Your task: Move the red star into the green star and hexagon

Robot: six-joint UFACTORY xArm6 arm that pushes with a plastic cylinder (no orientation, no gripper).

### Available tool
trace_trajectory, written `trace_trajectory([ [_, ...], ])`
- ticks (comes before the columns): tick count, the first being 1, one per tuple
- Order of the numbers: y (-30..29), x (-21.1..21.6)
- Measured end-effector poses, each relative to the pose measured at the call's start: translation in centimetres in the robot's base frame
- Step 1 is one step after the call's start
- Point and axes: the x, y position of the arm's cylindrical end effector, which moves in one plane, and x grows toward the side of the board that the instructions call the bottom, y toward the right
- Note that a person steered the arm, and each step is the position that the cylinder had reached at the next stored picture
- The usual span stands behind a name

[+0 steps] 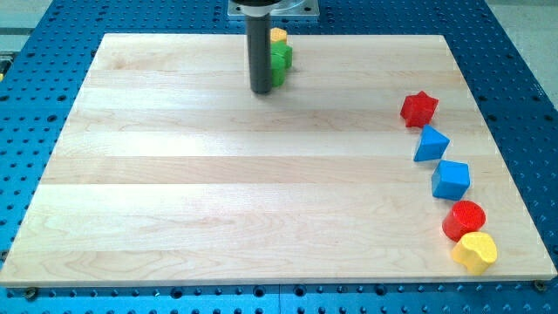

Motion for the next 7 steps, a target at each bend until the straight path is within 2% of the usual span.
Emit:
trace_trajectory([
  [1,4.7,2.3],
  [2,13.3,0.1],
  [3,24.7,-0.3],
  [4,30.6,5.9],
  [6,17.7,8.1],
  [7,16.1,9.7],
])
